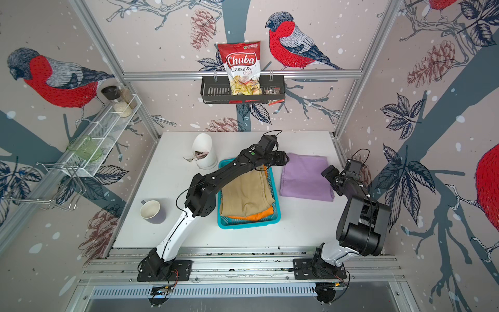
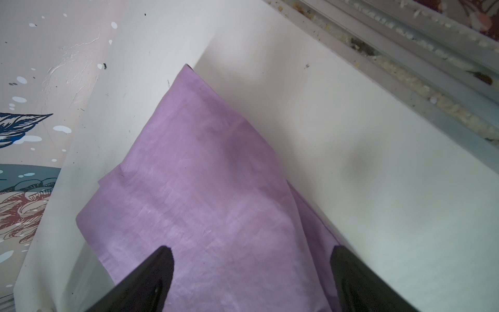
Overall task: Put the folded long pants in the basket
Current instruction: Move the long pant to the center of the board.
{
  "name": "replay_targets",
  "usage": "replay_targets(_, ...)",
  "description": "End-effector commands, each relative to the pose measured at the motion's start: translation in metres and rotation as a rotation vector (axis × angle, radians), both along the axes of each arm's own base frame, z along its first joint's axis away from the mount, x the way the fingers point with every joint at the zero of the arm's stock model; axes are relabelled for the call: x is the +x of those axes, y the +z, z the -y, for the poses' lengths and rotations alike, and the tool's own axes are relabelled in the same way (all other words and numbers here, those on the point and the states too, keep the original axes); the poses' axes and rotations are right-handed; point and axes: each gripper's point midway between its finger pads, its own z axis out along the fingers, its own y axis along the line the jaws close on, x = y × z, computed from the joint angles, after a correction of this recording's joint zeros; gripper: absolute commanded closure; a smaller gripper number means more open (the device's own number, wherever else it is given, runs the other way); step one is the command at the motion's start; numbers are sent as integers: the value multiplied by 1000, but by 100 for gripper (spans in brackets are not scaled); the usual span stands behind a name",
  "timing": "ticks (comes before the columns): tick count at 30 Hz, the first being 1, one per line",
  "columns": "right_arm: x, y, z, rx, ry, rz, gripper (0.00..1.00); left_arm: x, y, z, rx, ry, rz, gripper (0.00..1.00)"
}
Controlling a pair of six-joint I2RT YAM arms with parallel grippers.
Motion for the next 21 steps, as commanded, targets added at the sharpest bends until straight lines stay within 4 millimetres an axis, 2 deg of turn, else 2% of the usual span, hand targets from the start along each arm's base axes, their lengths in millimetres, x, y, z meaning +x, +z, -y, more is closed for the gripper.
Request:
replay_targets(1, 3, -4, 2, 8, 3, 3, 4, -19, -56, -58, 301, 54, -98, 35)
replay_targets(5, 4, -15, 9, 21, -1, -13, 3, -20, -57, -69, 324, 58, -103, 35)
replay_targets(10, 6, -36, 19, 49, 25, -41, 2, -18, -52, -68, 301, 50, -110, 35)
replay_targets(14, 14, -54, -2, 145, 120, -41, 2, -13, -41, -60, 265, 43, -96, 35)
replay_targets(21, 23, -70, -45, 159, 247, -78, 5, -4, -31, -55, 221, 47, -85, 35)
